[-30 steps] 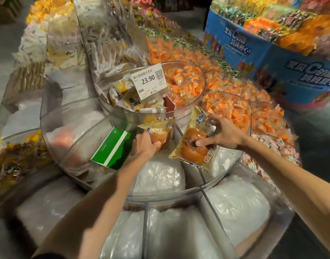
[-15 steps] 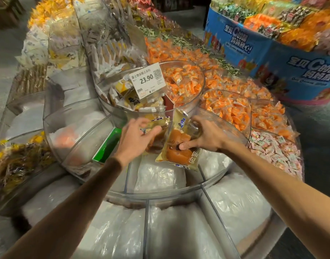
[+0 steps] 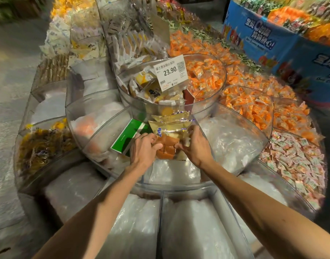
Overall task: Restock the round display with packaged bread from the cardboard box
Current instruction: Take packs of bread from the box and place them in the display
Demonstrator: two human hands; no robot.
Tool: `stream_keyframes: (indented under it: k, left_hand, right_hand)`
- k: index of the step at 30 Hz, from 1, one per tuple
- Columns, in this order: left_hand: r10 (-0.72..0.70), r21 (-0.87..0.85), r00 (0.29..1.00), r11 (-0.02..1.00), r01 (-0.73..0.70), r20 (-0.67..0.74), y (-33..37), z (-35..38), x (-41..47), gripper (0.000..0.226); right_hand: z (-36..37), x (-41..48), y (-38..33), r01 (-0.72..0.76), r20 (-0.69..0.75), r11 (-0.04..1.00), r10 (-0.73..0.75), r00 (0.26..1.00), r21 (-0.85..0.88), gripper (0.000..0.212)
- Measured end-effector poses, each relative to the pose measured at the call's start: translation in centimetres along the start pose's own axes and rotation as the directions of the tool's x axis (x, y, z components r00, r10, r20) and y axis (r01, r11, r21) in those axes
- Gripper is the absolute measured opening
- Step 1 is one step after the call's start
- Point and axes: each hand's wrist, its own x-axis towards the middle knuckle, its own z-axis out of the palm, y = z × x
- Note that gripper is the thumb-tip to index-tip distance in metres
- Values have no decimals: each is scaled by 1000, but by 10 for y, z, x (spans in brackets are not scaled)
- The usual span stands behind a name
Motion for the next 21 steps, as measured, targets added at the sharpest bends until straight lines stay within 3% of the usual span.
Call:
stream_keyframes:
  k: [4,6,8,11,13,15,17,19,21]
  left_hand:
    - [27,297,992,953,-62,121,-8,3,-4,41]
    - [29,333,986,939,-82,162,-12,1,-7,48]
    - [1,209,984,977,-39,180,-16,-1,-7,52]
    - [-89,-114,982,987,109,165,-22,-13,-11,56]
    - [-124,-223,980,962,156,153,-27,-31,-20,50]
    - [-136,-235,984,959,159,112,-38,-58,-37,31]
    - [-135,-211,990,967,142,51,-59,-94,-67,16]
    - [-139,-106,988,986,132,-65,-96,-130,-116,16]
    - [-211,-2,966,977,213,-150,-135,-168,-184,21]
  right_hand:
    - [14,-3,0,-71,140,997,69,988,11,56]
    - [14,-7,-3,-65,177,998,66,982,-12,56]
    - [8,-10,-7,-90,214,996,86,973,6,59]
    - [-11,-17,-15,-94,291,996,89,952,2,72]
    - [-24,-27,-26,-10,211,996,27,977,-84,70]
    - [-29,-39,-51,153,124,980,-138,983,-125,59]
    - [-18,-57,-94,343,180,937,-326,928,-72,47]
    - [12,-85,-139,516,310,856,-499,809,34,39]
    - [53,-123,-181,596,418,780,-613,670,190,35]
